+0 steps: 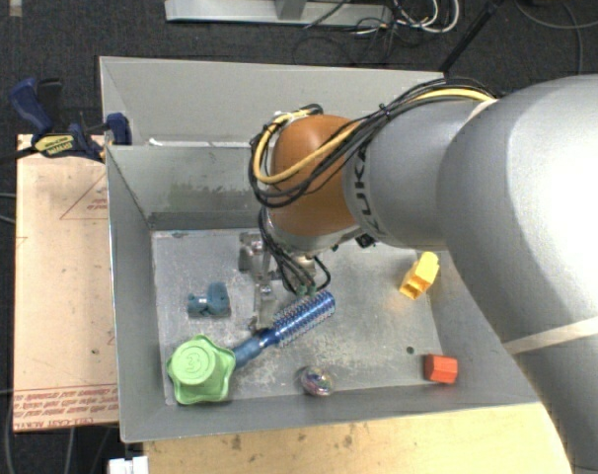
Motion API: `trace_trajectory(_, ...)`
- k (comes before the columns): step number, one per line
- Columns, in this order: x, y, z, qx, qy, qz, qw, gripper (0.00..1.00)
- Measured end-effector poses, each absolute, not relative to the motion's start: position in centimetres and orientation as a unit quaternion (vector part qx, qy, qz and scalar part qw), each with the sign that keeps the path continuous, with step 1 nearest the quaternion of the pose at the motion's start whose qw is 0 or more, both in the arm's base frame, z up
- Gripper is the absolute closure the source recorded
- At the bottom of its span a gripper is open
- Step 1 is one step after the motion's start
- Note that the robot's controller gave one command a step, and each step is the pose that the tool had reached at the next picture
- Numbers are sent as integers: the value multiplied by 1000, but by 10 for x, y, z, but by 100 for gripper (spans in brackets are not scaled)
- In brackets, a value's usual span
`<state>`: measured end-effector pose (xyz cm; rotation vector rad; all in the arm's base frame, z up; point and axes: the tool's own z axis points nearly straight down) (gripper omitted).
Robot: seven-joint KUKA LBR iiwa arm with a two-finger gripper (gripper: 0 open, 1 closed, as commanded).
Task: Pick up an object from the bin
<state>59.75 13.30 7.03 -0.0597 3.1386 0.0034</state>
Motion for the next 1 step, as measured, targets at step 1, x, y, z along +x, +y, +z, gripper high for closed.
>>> trace_trajectory(1, 544, 202, 127, -22, 1000, 3, 2, 0)
